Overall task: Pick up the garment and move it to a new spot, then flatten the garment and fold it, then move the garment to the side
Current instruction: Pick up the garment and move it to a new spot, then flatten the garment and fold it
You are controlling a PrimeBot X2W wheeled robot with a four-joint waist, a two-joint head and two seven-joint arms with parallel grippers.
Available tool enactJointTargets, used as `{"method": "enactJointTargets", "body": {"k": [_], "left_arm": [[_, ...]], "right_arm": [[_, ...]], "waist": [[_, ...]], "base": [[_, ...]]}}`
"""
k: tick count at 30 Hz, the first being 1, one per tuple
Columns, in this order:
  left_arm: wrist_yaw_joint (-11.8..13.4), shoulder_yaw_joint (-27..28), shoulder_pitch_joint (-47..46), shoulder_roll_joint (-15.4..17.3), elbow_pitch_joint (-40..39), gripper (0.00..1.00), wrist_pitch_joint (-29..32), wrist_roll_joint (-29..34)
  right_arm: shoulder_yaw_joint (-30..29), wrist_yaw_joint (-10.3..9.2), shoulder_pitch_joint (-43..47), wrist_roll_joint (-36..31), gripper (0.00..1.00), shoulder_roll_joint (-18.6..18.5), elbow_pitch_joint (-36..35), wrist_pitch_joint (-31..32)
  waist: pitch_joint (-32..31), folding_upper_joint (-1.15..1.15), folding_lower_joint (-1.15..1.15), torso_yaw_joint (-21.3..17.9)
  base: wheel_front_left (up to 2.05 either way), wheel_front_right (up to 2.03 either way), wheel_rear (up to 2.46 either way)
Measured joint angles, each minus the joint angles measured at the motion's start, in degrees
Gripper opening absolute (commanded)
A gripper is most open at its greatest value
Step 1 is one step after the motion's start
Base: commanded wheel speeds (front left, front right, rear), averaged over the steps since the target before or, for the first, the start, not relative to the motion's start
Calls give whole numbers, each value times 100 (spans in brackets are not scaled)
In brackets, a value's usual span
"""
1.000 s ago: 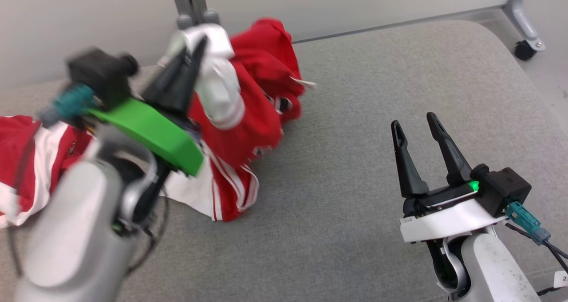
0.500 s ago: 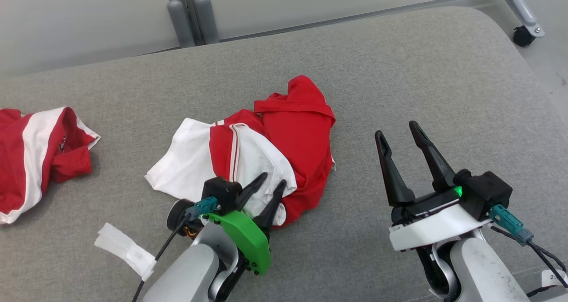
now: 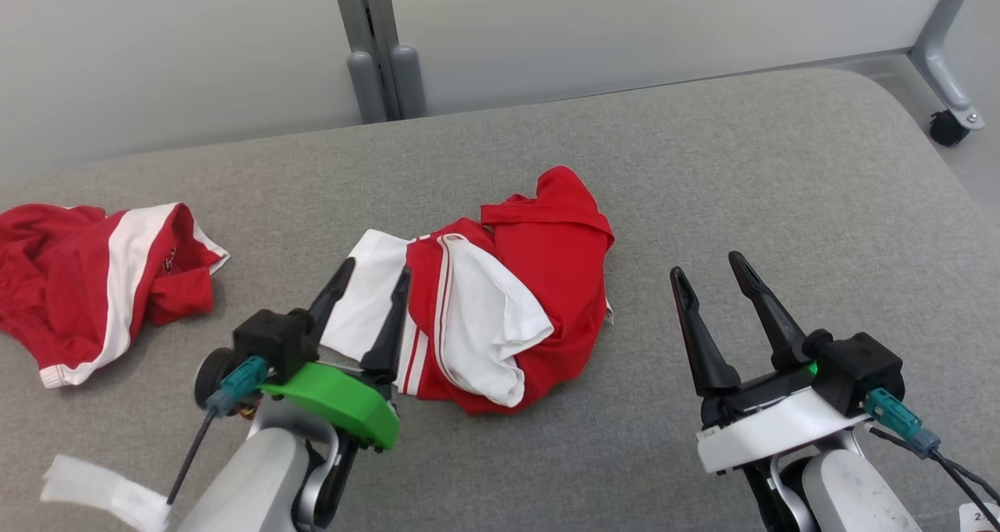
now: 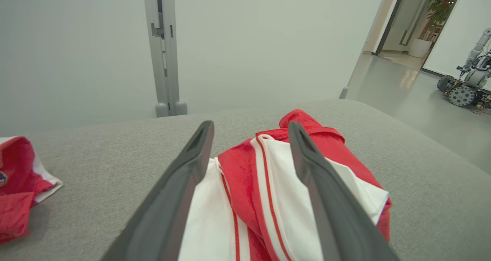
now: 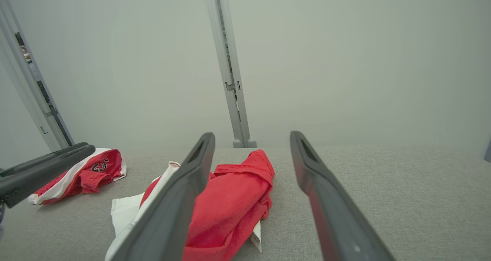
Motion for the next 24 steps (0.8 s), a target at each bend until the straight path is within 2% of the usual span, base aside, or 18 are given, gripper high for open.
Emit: {"method": "enactJointTargets", "body": {"k": [6,11,17,24], "left_arm": [[555,778,753,269,-742,100,-68,77],[721,1400,1477,288,-1438,100,-76,528],[748,1985,2126,31,-1728,100,-77,792],[510,2257,2287,-323,-1768,100,-76,1068]], "right_arm": [[-143,0,136,25,100,13,-16,0],[-249,0,233,-141,100,1,7,0],[-404,0,268,-142,100,35,29,0],[-472,0,348,-151,100,34,51,0]], "waist": [[-148,0,0,120],[-166,0,0,146],[-179,0,0,157],[-186,0,0,204]], "base": [[0,0,0],[0,0,0],[0,0,0],[0,0,0]]}}
